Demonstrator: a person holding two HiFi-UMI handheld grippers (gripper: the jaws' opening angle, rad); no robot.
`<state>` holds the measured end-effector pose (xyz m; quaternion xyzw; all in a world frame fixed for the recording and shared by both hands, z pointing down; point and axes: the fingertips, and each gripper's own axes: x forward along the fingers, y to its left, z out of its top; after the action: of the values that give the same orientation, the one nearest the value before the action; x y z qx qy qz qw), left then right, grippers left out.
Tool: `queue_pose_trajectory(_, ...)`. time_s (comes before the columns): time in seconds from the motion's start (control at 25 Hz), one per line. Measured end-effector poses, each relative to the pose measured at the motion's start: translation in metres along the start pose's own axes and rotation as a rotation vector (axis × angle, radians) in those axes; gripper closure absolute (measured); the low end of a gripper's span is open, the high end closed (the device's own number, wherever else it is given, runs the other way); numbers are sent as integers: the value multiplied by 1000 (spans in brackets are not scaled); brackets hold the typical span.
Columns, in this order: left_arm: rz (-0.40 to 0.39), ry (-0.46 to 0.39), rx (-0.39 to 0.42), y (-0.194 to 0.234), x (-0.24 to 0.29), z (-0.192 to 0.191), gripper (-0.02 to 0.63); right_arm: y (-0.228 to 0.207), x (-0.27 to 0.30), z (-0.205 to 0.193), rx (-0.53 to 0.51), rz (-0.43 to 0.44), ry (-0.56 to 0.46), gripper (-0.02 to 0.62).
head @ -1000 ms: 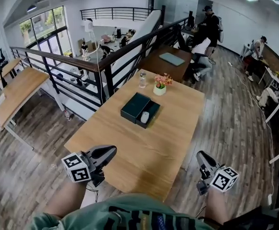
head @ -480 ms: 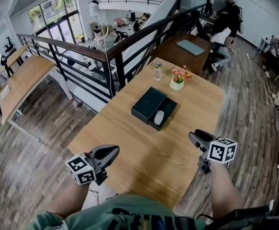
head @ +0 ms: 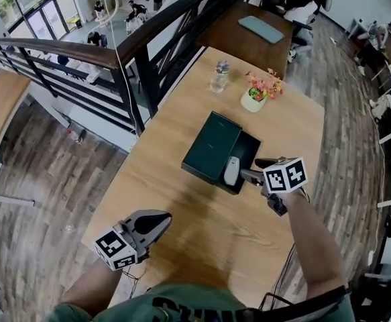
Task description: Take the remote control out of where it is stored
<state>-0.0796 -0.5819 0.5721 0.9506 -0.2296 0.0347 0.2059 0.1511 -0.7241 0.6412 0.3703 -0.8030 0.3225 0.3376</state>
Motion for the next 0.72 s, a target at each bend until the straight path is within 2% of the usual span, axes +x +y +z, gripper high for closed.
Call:
queue_pose_trajectory(0.04,-5,8,-2,9,0,-4,603,0,19,0,-84,3,47,314)
queue_pose_trajectory(0.2,-14,24,-38,40,-5,-19,603,-2,80,-22,-543,53,270,217)
queue_pose_trajectory(0.28,-13,31,-55,51,-9,-25,603,-5,100,-39,-684,89,381,180)
queue_pose_trajectory(0.36,-7,36,-71,60,-12,-30,603,-9,113,-49,-743,119,464,133)
queue_pose_trajectory(0.52,4,36,-94,72,-18,-36,603,-17,133,-66,-746,163,558,47)
queue_pose_trajectory(0.72,30,25,-133,89,-20,-42,603,-27,148,-90,-804,149,685,23)
